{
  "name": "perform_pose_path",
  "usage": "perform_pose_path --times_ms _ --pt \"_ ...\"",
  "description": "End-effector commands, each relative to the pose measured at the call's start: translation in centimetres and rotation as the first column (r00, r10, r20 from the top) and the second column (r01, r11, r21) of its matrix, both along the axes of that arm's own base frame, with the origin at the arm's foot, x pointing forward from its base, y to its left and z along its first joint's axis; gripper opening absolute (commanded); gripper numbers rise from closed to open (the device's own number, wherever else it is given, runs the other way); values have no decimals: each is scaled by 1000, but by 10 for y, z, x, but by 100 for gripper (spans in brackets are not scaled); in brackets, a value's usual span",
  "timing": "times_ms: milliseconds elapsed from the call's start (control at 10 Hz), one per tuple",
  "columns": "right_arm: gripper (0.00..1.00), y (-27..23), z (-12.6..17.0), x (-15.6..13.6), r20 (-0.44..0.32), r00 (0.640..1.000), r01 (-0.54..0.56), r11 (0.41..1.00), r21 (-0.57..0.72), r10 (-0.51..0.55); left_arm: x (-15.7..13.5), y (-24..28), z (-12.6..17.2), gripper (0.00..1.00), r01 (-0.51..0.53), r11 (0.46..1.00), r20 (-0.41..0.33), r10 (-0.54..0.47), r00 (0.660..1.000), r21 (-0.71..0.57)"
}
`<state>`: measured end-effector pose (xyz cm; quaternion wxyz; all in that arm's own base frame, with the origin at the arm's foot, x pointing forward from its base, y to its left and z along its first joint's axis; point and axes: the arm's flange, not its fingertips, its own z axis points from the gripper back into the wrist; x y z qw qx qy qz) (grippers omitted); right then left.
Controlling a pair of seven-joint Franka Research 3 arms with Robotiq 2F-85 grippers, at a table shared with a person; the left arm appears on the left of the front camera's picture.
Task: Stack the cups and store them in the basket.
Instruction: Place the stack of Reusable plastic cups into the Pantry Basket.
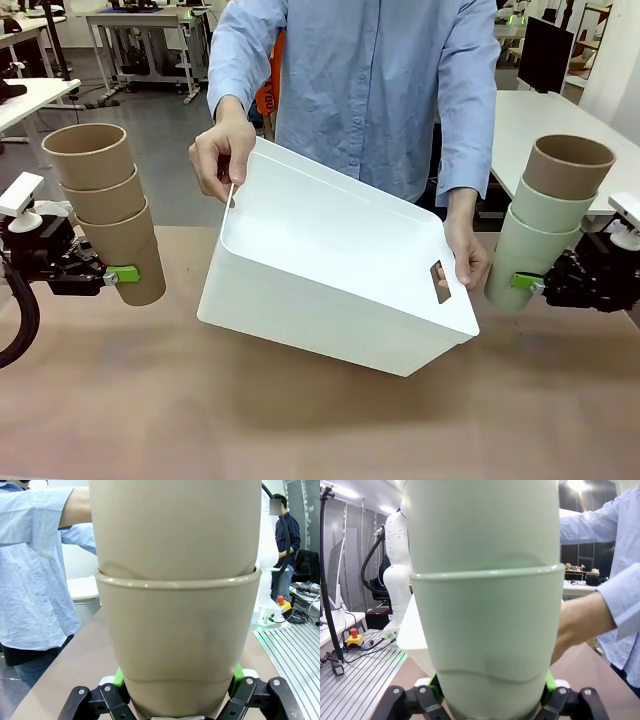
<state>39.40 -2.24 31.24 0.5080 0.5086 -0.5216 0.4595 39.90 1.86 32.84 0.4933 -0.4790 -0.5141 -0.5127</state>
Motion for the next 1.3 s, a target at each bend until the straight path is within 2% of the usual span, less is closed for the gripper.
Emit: perform_pose_path --times_ms 0,300,700,1000,1100,1200 --pt "84 1 53 -19 -38 999 16 1000 -8 -16 0 -1 5 85 8 1000 8 -8 1000 -8" --pt "84 15 113 -30 -63 996 65 995 -80 -70 0 -1 5 85 8 1000 8 -8 1000 -8" --pt "84 81 177 -34 -67 991 90 952 -292 -115 0 -1 5 85 8 1000 8 -8 1000 -8" --pt "84 151 204 -19 -47 983 129 854 -504 -176 0 -1 5 85 8 1000 8 -8 1000 -8" --pt "84 176 208 -15 -19 978 159 802 -576 -208 0 -1 5 85 8 1000 8 -8 1000 -8" --pt "84 189 206 -28 -3 974 177 764 -621 -228 0 -1 5 85 8 1000 8 -8 1000 -8"
